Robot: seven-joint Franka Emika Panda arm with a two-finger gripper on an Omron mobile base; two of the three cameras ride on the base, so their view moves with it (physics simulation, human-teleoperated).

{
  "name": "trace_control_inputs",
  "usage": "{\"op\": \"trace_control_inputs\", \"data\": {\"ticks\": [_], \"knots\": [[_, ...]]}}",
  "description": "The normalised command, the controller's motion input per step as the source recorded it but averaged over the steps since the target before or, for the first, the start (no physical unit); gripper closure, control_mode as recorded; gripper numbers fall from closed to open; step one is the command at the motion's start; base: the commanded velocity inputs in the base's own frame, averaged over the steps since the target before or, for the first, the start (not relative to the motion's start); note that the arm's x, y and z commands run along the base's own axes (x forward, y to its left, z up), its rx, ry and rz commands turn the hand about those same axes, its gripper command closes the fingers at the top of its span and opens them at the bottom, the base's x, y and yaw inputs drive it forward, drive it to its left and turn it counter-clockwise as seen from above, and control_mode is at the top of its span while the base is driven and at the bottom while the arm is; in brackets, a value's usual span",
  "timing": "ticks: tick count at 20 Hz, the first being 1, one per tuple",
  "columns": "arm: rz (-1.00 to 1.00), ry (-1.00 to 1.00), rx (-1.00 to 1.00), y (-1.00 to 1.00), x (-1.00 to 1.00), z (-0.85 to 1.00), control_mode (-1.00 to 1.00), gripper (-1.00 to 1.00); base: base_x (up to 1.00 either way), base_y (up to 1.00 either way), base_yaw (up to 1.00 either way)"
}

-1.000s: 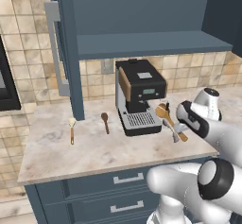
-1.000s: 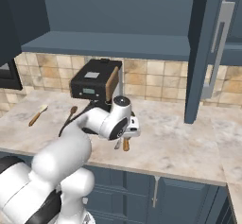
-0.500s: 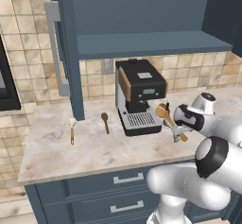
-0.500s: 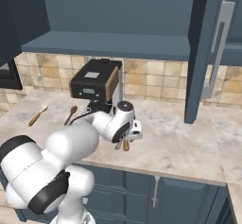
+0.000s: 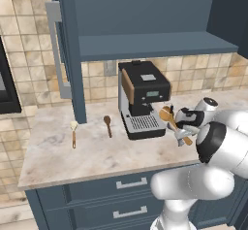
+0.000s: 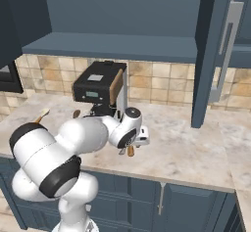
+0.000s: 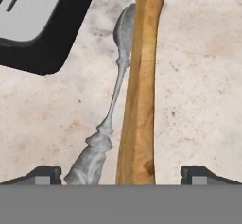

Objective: Organize the utensils by type. Pick up the wooden spoons from the counter and place them in the open cabinet. Then pick up the metallic utensils from the counter and place them in the open drawer.

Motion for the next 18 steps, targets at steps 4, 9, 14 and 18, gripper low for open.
{"op": "trace_control_inputs", "data": {"ticks": [4,9,14,18], "knots": [[0.0,0.0,0.01,-0.03,0.2,-0.21,-1.0,-1.0,0.0,0.0,0.0],[0.0,0.0,0.0,0.0,0.14,-0.24,-1.0,1.0,0.0,0.0,0.0],[0.0,0.02,0.01,-0.02,0.11,-0.21,-1.0,1.0,0.0,0.0,0.0],[0.0,0.0,0.01,-0.08,0.05,-0.17,-1.0,1.0,0.0,0.0,0.0]]}}
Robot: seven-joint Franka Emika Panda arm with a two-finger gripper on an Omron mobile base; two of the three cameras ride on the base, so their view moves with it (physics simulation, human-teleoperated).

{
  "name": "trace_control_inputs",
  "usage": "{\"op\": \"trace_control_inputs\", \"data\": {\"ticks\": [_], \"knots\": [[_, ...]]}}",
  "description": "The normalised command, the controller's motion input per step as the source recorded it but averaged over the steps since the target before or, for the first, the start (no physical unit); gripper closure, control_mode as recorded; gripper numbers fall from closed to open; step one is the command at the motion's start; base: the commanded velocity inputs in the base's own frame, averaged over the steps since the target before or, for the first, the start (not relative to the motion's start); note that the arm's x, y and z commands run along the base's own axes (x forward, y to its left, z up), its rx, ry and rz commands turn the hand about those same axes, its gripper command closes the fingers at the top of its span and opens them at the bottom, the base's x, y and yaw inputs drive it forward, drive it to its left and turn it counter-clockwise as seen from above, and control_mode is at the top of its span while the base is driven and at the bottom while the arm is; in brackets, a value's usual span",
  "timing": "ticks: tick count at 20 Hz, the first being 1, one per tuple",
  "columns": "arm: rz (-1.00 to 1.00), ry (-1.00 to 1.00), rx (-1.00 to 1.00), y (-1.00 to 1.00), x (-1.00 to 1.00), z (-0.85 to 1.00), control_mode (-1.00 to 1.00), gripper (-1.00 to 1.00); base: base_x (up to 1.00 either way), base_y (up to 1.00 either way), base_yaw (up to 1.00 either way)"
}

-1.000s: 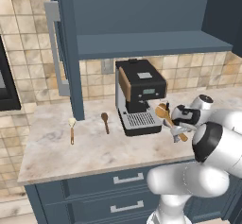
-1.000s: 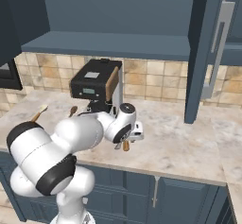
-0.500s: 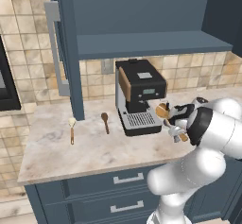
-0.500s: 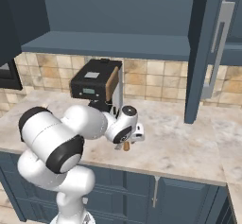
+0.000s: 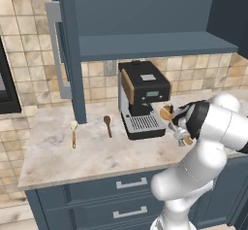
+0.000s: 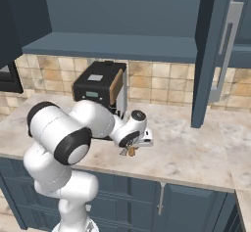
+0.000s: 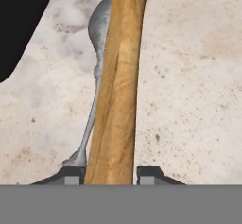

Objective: Organize the utensils by type. Pick up the wooden spoons from the counter and place them in the open cabinet. Then pick up the metallic utensils from the counter and place them in the open drawer.

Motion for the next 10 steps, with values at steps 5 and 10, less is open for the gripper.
{"op": "trace_control_inputs", "data": {"ticks": [5,10], "knots": [[0.0,0.0,0.0,-0.09,0.0,-0.09,-1.0,1.0,0.0,0.0,0.0],[0.06,-0.18,0.0,0.0,-0.6,0.24,-1.0,1.0,0.0,0.0,0.0]]}}
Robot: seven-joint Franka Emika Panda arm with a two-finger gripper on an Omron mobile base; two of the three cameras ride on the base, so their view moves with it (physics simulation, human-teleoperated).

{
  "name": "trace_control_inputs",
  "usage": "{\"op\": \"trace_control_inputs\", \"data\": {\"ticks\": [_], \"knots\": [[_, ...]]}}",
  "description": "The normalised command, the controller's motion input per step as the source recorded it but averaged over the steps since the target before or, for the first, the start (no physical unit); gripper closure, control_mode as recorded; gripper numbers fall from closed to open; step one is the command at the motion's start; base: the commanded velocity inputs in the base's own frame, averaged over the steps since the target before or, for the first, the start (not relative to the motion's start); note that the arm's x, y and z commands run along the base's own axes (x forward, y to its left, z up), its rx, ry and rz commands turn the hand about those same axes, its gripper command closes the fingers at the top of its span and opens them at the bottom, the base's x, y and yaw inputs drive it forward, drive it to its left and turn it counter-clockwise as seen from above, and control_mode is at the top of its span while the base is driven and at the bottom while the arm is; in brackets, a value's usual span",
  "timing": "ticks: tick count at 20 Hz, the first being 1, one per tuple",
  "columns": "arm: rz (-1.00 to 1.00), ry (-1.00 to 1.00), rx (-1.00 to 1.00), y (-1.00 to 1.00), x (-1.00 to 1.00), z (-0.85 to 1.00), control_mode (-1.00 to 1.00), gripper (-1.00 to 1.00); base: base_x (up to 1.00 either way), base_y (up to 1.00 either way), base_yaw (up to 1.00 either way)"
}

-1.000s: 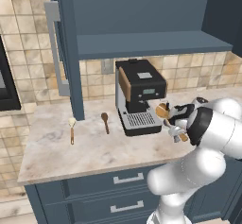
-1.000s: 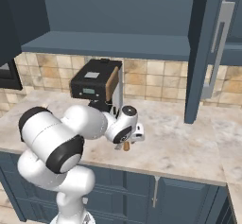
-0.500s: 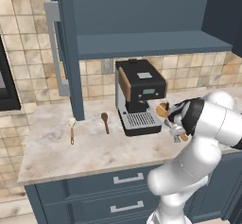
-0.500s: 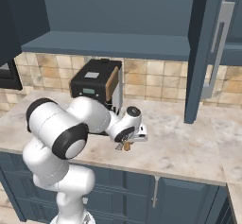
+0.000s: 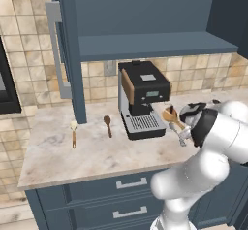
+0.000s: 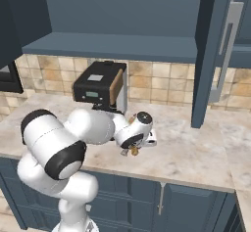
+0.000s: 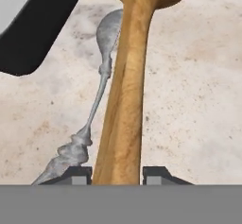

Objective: Organize the utensils by type. Pick up the wooden spoons from the counter and place them in the open cabinet. Then pick up the metallic utensils from the counter and place them in the open drawer.

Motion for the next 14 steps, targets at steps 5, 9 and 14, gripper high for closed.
{"op": "trace_control_inputs", "data": {"ticks": [5,9,14], "knots": [[-0.01,-0.16,0.0,-0.08,-0.42,0.73,-1.0,1.0,0.0,0.0,0.0],[-0.02,-0.22,0.0,-0.07,-0.5,0.94,-1.0,1.0,0.0,0.0,0.0],[-0.02,-0.11,0.0,-0.03,-0.46,1.0,-1.0,1.0,0.0,0.0,0.0]]}}
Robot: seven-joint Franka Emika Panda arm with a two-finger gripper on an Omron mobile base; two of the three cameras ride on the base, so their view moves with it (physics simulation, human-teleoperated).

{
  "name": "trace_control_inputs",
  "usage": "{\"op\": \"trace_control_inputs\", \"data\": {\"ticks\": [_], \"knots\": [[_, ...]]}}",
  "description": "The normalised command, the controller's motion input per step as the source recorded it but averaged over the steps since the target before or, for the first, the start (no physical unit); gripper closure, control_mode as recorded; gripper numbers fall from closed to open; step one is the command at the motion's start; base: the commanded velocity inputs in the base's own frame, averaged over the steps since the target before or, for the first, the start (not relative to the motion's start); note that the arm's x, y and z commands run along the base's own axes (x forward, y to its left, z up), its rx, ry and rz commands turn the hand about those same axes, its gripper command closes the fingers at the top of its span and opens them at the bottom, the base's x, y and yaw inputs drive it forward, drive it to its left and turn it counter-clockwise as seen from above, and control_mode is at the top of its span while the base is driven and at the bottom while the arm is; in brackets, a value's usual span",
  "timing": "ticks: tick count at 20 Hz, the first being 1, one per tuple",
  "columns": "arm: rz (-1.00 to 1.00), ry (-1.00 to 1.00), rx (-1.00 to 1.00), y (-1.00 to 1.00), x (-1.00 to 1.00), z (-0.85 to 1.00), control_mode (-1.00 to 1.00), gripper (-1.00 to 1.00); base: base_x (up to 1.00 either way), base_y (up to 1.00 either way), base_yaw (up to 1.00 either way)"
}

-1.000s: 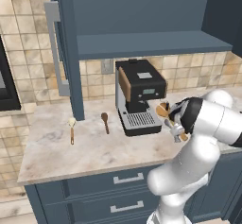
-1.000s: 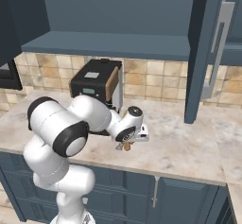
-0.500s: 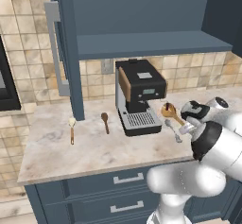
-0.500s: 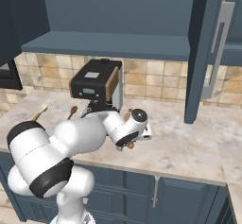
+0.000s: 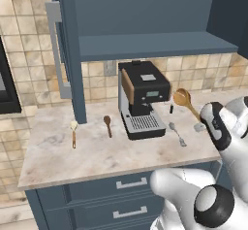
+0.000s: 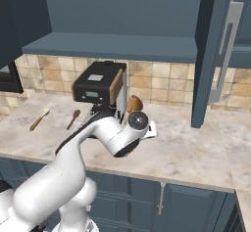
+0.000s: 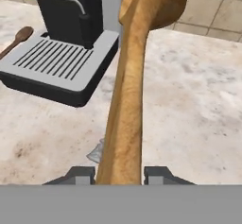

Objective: Organize the utensils by type. Pick up the wooden spoons from the counter and place them in the open cabinet. Then pick up the metallic utensils from the counter and place them in the open drawer.

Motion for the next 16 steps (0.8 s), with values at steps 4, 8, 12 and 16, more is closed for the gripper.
{"op": "trace_control_inputs", "data": {"ticks": [4,8,12,16], "knots": [[-0.08,0.0,0.0,-0.03,-0.52,1.0,-1.0,1.0,0.0,0.0,0.0],[-0.13,0.07,-0.01,-0.02,-0.56,0.9,-1.0,1.0,0.0,0.0,0.0],[-0.09,0.05,0.0,-0.01,-0.44,0.8,-1.0,1.0,0.0,0.0,0.0],[-0.01,0.01,0.0,0.0,-0.15,0.76,-1.0,1.0,0.0,0.0,0.0]]}}
